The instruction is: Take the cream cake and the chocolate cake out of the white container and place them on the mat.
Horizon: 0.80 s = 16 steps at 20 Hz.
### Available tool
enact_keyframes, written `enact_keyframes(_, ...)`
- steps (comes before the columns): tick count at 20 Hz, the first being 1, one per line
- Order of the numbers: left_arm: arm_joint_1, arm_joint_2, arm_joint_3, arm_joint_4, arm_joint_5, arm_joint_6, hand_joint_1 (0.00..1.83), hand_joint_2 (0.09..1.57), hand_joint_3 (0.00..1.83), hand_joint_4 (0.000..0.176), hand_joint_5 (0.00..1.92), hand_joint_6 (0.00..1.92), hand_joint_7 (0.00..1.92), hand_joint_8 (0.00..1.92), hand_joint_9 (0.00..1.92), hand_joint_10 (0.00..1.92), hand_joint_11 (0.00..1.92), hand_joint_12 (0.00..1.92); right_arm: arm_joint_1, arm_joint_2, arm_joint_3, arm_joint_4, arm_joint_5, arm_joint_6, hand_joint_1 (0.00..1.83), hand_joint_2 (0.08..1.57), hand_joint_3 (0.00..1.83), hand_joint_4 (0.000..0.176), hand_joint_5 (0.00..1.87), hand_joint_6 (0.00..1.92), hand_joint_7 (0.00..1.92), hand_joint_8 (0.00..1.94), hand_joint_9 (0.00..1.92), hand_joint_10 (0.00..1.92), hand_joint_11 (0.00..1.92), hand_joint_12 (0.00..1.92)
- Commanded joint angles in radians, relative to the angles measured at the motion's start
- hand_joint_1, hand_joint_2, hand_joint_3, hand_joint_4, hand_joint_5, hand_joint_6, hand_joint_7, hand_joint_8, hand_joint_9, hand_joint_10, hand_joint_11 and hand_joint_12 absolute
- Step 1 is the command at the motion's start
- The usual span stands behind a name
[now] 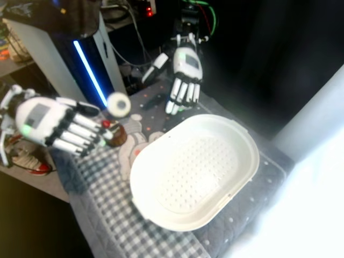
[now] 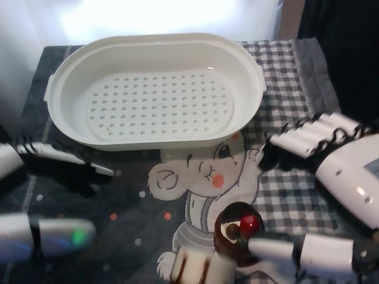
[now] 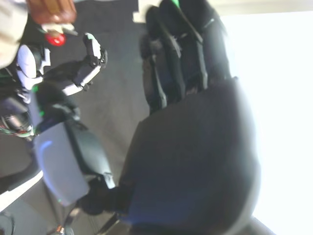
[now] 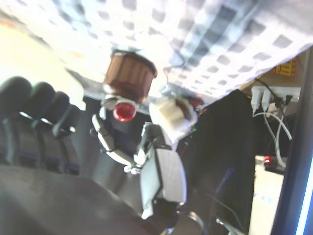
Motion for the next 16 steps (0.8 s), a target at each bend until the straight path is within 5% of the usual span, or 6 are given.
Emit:
enact_keyframes(1, -0.005, 0.009, -0.002, -0.005, -0.175, 0.006, 0.82, 1.29, 0.00, 0.169, 0.68, 1.39, 0.78, 1.05, 0.76, 1.32, 0.69, 1.51, 0.007, 0.006, 0.003, -0.039, 0.165, 0.008, 0.46, 1.08, 0.00, 0.000, 0.38, 1.18, 0.49, 1.31, 0.44, 1.43, 0.27, 1.74)
enact_keyframes(7, -0.021, 0.071, -0.006, -0.061, -0.408, 0.112, 0.91, 1.22, 0.00, 0.176, 0.79, 1.28, 0.85, 1.17, 0.85, 1.52, 0.82, 1.73, 0.007, 0.067, 0.052, -0.027, 0.457, 0.023, 0.49, 1.17, 0.00, 0.000, 0.45, 1.40, 0.55, 1.55, 0.48, 1.64, 0.28, 1.88)
enact_keyframes(9, -0.036, 0.073, 0.006, -0.073, -0.463, 0.122, 0.66, 1.19, 0.00, 0.000, 0.82, 0.92, 0.94, 0.97, 0.84, 1.27, 0.74, 1.57, 0.007, 0.082, 0.076, -0.005, 0.479, 0.023, 0.21, 1.24, 0.00, 0.000, 0.28, 1.51, 0.48, 1.54, 0.41, 1.68, 0.09, 1.92)
enact_keyframes(11, -0.048, 0.072, 0.023, -0.086, -0.503, 0.122, 0.59, 1.22, 0.00, 0.000, 0.79, 0.72, 0.86, 1.02, 0.81, 1.32, 0.77, 1.60, 0.008, 0.085, 0.095, -0.005, 0.479, 0.023, 0.17, 1.23, 0.00, 0.000, 0.21, 1.52, 0.43, 1.52, 0.39, 1.64, 0.03, 1.92)
enact_keyframes(15, -0.115, 0.057, 0.064, -0.087, -0.587, 0.122, 0.84, 1.28, 0.00, 0.173, 0.66, 1.44, 0.81, 0.83, 0.72, 1.20, 0.58, 1.59, 0.023, 0.105, 0.127, -0.005, 0.480, 0.023, 0.15, 1.28, 0.00, 0.000, 0.00, 0.87, 0.08, 1.23, 0.11, 1.37, 0.00, 1.76)
enact_keyframes(16, -0.124, 0.052, 0.072, -0.089, -0.610, 0.122, 0.63, 1.15, 0.00, 0.000, 0.70, 0.24, 0.85, 0.38, 0.83, 0.67, 0.63, 1.22, 0.041, 0.106, 0.140, -0.005, 0.480, 0.023, 0.01, 1.29, 0.00, 0.000, 0.00, 0.40, 0.04, 0.78, 0.03, 1.03, 0.00, 1.27)
